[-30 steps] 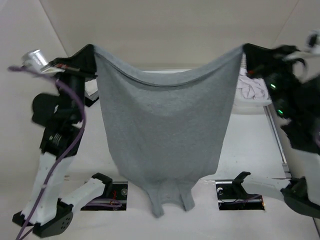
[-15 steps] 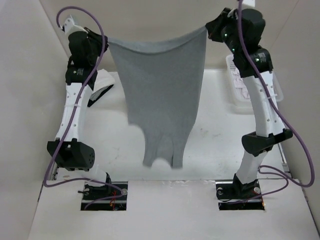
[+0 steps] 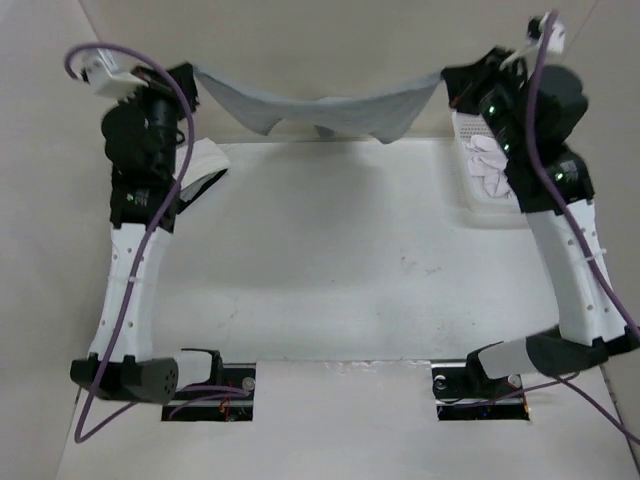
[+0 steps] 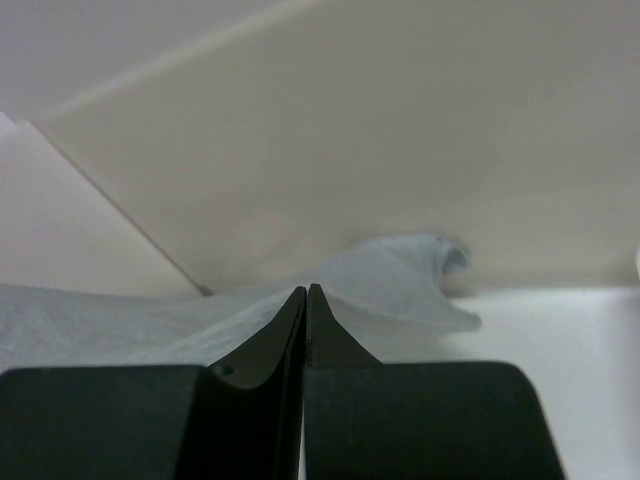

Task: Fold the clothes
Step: Flatten the tank top out, then fold the tank top

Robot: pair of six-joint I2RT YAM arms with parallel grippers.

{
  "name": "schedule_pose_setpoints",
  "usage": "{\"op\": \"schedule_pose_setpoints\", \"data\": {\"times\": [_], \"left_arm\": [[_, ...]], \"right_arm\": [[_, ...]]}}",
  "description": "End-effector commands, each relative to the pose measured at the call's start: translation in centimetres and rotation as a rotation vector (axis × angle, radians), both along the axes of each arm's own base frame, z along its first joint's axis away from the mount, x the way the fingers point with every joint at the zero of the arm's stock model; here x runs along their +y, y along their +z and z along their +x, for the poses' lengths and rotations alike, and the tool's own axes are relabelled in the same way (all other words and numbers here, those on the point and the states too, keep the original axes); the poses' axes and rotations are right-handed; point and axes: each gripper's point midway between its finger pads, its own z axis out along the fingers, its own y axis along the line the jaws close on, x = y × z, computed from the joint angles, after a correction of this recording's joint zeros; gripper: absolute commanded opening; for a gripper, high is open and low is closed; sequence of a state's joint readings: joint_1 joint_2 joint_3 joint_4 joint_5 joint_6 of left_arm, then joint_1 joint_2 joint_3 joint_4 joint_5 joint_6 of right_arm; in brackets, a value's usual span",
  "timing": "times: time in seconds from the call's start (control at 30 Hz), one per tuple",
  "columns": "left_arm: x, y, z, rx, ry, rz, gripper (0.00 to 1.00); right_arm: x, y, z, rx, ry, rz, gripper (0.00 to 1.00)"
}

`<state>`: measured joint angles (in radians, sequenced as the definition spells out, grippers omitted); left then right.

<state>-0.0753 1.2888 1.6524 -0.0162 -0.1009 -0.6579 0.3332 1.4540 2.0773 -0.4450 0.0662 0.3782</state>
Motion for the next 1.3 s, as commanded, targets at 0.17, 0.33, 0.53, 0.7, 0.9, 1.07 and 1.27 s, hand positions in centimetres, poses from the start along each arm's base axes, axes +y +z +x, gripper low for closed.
{"op": "schedule_pose_setpoints", "data": {"times": [0.17, 0.33, 0.53, 0.7, 0.9, 1.07, 1.27], "left_arm": [[-1.9, -22.9, -5.5, 0.293, -0.005, -0.009, 0.01], [-2.4, -33.0, -12.4, 0.49, -0.062, 0.001, 0.01], [-2.4, -36.9, -18.9, 0.625, -0.123, -0.049, 0.01], [-2.5, -37.1, -21.7, 0.649, -0.155, -0.125, 0.01], [-2.1, -35.1, -20.3, 0.605, -0.113, -0.138, 0.0], [-3.8, -34.1, -12.9, 0.55, -0.071, -0.123, 0.0], [-4.9, -30.5, -0.1, 0.468, 0.006, -0.135, 0.0]], "right_arm": [[0.8, -18.8, -7.6, 0.214, 0.036, 0.046, 0.0], [1.6, -29.7, -15.6, 0.398, 0.117, 0.052, 0.0], [2.9, -40.5, -23.9, 0.713, 0.273, 0.045, 0.0], [4.1, -43.3, -28.7, 0.852, 0.361, 0.023, 0.0], [5.1, -41.9, -27.8, 0.777, 0.319, -0.024, 0.0], [4.4, -38.8, -18.5, 0.624, 0.148, -0.033, 0.0], [-0.4, -33.8, -4.1, 0.487, 0.012, 0.117, 0.0]]}}
